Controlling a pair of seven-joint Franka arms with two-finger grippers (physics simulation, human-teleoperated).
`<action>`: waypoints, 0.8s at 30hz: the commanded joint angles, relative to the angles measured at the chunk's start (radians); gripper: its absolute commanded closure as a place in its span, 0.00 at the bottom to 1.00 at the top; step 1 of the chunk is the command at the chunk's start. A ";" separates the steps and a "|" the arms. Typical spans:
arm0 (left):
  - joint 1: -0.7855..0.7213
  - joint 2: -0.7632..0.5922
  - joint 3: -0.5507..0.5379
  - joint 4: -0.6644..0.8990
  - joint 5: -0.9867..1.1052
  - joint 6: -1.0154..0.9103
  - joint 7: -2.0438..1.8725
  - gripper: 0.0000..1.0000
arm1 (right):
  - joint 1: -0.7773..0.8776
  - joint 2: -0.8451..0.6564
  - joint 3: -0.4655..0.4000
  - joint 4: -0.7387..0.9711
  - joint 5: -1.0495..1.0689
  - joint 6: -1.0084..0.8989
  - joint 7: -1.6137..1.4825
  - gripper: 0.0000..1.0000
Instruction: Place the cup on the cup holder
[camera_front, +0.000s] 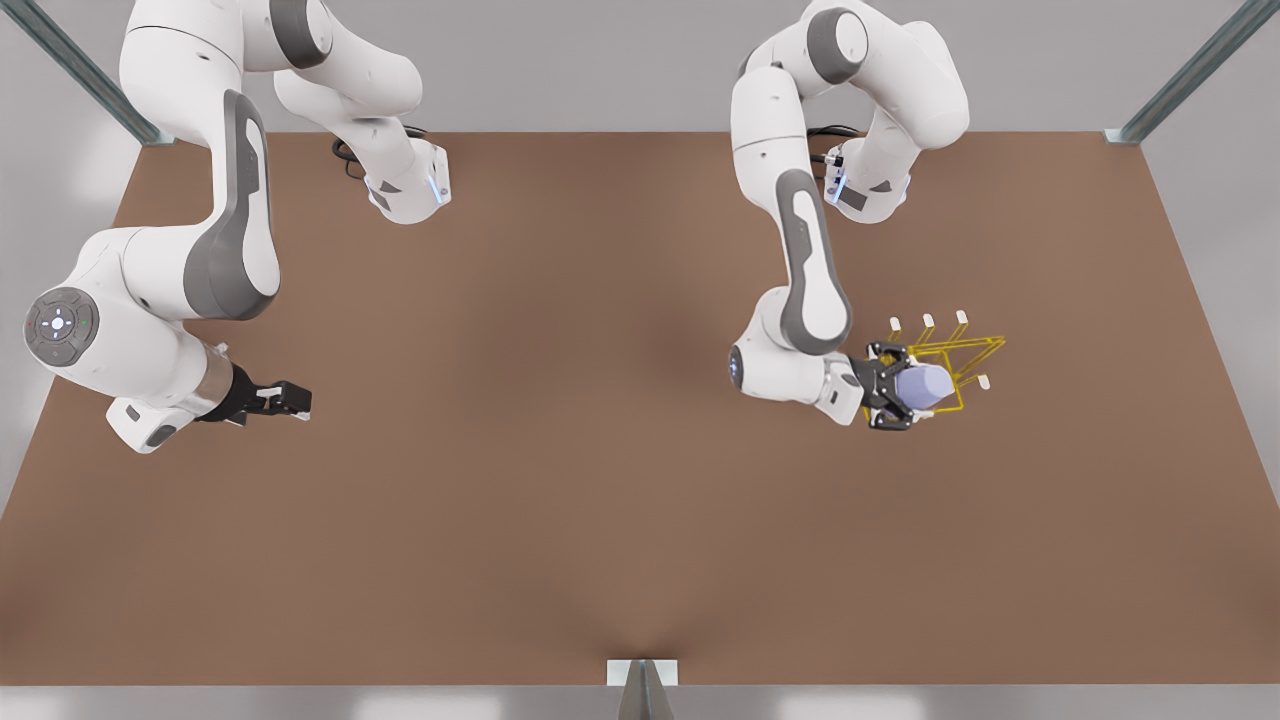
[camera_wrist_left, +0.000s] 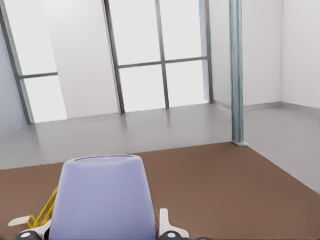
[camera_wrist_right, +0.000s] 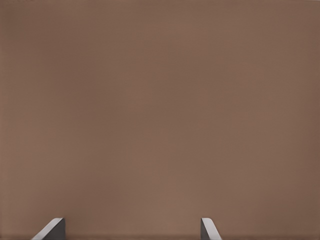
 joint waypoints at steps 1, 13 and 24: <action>0.004 0.019 0.003 -0.002 -0.011 0.089 -0.158 0.18 | 0.000 -0.001 0.000 0.000 0.001 -0.002 -0.003 0.00; -0.050 0.053 0.015 -0.107 0.061 0.104 -0.114 0.18 | -0.002 -0.001 0.000 0.000 0.001 -0.002 -0.003 0.00; -0.070 0.080 0.027 -0.127 0.035 0.135 -0.160 0.18 | -0.002 -0.001 0.000 -0.001 0.001 -0.003 -0.005 0.00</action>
